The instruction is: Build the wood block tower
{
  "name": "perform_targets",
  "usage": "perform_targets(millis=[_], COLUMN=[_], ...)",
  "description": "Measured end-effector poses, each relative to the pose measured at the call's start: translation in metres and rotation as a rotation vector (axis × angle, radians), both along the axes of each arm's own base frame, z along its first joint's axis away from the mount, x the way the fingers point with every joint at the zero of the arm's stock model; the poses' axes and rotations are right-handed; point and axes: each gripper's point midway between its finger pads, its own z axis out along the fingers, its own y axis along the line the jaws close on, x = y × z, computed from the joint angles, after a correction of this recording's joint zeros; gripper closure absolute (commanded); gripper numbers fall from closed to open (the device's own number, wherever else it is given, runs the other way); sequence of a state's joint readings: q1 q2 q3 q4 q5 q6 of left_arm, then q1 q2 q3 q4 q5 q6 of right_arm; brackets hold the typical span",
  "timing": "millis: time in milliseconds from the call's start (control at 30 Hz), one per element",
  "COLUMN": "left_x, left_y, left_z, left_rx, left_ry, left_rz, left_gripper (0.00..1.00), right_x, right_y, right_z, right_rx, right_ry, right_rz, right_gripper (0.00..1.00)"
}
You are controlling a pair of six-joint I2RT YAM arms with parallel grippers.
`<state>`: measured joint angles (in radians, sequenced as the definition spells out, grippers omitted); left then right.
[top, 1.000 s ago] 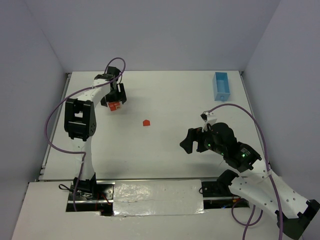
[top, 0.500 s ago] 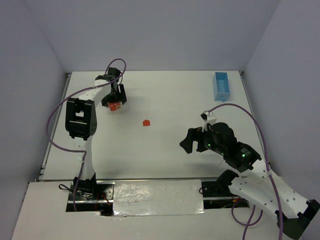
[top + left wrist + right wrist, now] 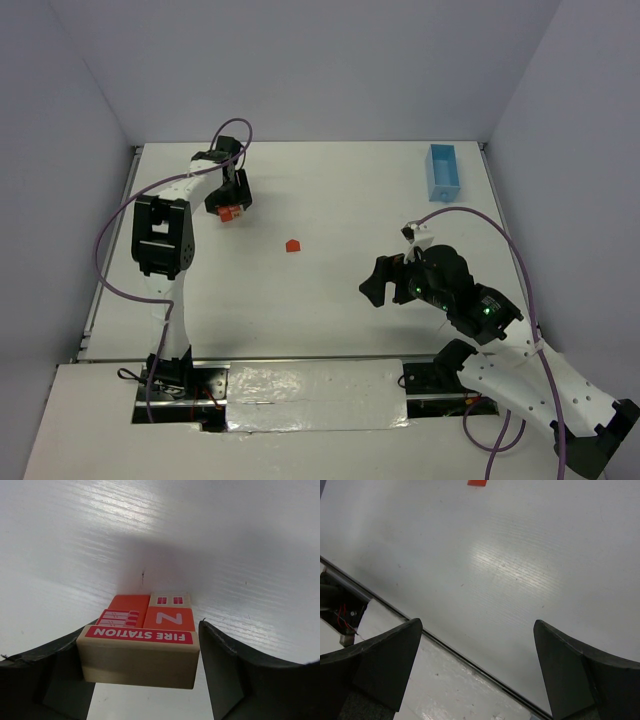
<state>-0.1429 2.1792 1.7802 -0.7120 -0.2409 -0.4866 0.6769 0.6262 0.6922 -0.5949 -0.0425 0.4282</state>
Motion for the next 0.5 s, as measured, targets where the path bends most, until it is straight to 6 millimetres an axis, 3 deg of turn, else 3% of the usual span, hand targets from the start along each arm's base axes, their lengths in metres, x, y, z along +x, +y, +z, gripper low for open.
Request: perform_targets(millis=[500], left_x=[-0.0002], left_y=[-0.0004], left_z=[-0.0008], left_rx=[-0.005], left_ry=[-0.001], left_rz=[0.013], left_gripper=[0.17], right_x=[-0.0005], right_y=[-0.0003], right_z=[-0.0047], right_rx=[-0.006], right_ry=[0.007], right_rz=[0.0], right_gripper=[0.0])
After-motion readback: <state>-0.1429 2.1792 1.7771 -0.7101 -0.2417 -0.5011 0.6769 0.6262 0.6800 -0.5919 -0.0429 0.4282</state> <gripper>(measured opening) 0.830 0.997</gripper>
